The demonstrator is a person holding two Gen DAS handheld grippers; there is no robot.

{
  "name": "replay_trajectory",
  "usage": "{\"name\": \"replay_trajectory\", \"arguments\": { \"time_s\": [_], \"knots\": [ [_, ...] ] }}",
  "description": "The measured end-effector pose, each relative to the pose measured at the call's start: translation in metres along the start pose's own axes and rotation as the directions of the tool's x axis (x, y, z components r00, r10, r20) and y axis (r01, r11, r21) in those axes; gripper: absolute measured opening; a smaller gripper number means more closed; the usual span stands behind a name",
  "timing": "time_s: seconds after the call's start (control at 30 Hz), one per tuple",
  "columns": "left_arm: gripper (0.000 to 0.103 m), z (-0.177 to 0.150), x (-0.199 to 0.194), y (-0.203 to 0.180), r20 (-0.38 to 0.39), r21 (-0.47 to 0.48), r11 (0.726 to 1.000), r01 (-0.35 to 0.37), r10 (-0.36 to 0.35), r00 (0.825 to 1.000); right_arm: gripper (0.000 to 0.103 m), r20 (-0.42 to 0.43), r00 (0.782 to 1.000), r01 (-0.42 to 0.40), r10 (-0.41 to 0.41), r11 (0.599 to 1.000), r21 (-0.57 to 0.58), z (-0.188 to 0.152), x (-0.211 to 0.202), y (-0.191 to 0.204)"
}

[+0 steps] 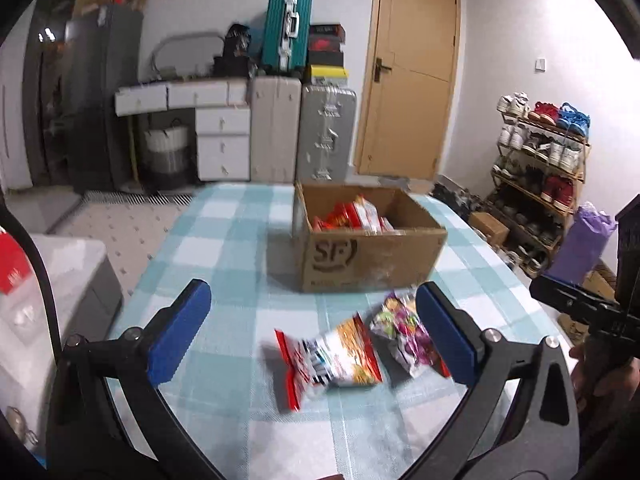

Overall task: Organize snacks
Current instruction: 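Withdraw both grippers from the box back toward the remaining snacks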

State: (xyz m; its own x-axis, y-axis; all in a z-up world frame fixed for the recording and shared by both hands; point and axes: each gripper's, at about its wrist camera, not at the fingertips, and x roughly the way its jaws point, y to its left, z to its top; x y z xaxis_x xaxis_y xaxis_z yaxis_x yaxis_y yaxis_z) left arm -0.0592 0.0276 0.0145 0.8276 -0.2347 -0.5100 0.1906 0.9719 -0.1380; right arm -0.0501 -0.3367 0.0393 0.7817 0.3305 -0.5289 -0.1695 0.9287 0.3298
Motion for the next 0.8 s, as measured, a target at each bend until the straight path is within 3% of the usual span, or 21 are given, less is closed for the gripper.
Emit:
{"name": "replay_trajectory", "arguments": {
  "time_s": [0.07,0.13,0.37,0.6,0.8],
  "knots": [
    [0.102,-0.003,0.011,0.006,-0.053,-0.040,0.999,0.032,-0.034,0.998,0.101,0.004,1.000,-0.002,0.002,1.000,-0.008,-0.002,0.000,0.000],
    [0.102,-0.007,0.019,0.009,-0.060,-0.057,0.998,0.028,-0.032,0.998,0.101,0.008,1.000,-0.012,0.012,1.000,0.006,-0.002,-0.001,-0.001],
    [0.102,-0.018,0.036,0.003,-0.099,-0.026,1.000,0.002,-0.005,0.995,0.101,0.039,0.999,0.001,-0.001,1.000,0.004,0.001,-0.006,-0.003],
    [0.102,-0.022,0.062,0.009,-0.181,-0.048,0.998,-0.048,0.039,0.983,0.101,0.032,0.999,0.004,-0.006,0.997,0.082,0.003,-0.007,-0.018],
    [0.102,-0.026,0.090,0.017,-0.276,-0.131,0.991,-0.007,-0.030,0.961,0.101,0.040,0.999,0.004,-0.010,0.992,0.128,0.003,-0.011,-0.027]
  ]
}}
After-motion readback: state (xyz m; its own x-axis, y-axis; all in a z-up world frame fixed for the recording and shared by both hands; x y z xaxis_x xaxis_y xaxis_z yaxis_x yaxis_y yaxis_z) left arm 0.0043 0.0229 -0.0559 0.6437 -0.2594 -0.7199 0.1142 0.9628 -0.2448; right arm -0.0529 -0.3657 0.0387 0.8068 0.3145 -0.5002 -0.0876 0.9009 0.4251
